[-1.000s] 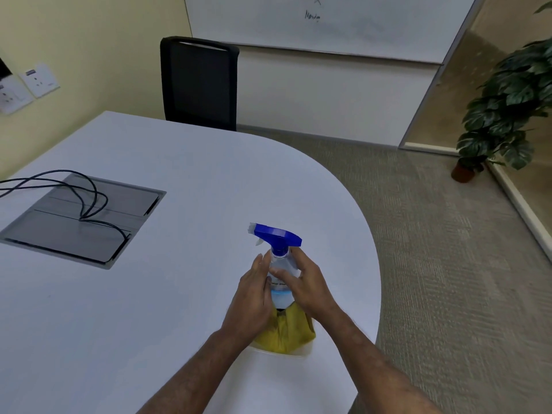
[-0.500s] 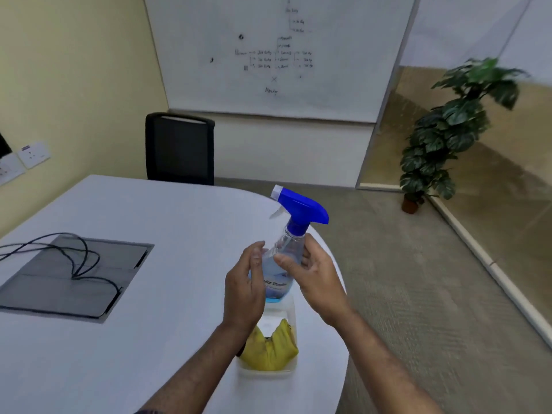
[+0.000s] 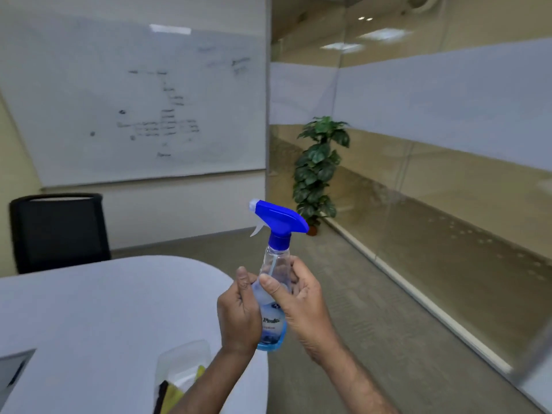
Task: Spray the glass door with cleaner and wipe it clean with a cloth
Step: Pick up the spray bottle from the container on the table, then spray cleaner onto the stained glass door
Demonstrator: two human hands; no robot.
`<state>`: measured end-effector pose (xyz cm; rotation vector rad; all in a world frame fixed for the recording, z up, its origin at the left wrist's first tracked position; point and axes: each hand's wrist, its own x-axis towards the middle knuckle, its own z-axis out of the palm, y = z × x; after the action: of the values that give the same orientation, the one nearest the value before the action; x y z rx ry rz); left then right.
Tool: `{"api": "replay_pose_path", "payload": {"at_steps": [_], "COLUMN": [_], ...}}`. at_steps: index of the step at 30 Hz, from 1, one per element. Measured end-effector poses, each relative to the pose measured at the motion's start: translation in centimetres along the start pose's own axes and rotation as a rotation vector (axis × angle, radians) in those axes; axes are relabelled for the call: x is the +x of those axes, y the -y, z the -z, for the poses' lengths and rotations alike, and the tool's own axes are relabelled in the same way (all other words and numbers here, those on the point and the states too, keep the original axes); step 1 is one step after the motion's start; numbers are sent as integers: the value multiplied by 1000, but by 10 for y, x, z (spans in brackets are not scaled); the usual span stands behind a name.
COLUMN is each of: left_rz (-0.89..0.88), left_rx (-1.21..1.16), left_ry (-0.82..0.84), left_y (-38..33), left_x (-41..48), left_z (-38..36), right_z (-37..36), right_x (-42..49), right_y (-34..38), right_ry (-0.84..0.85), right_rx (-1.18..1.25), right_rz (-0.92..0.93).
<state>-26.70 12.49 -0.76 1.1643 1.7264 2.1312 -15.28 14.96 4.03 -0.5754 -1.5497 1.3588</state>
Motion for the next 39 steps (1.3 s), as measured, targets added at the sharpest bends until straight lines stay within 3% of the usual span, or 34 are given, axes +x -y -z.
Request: {"api": "replay_pose_path", "payload": {"at_steps": [12, 16, 26, 31, 39], "left_rz": [-84, -65, -57, -68, -101], "left_rx": [-177, -278, -485, -604, -745], "left_ry": [357, 457, 900, 1079, 1242], "left_y": [-112, -148, -206, -223, -271], "left_x": [-152, -209, -342, -398, -457], "left_z": [-218, -291, -477, -570, -701], "right_z": [249, 329, 531, 625, 746], "right_x": [-99, -135, -207, -236, -252], "right_y": [90, 124, 221, 245, 278], "right_ry": [-319, -382, -506, -556, -841], "right_rx": [-53, -83, -24, -122, -275], "right_rz": [111, 139, 149, 162, 202]}}
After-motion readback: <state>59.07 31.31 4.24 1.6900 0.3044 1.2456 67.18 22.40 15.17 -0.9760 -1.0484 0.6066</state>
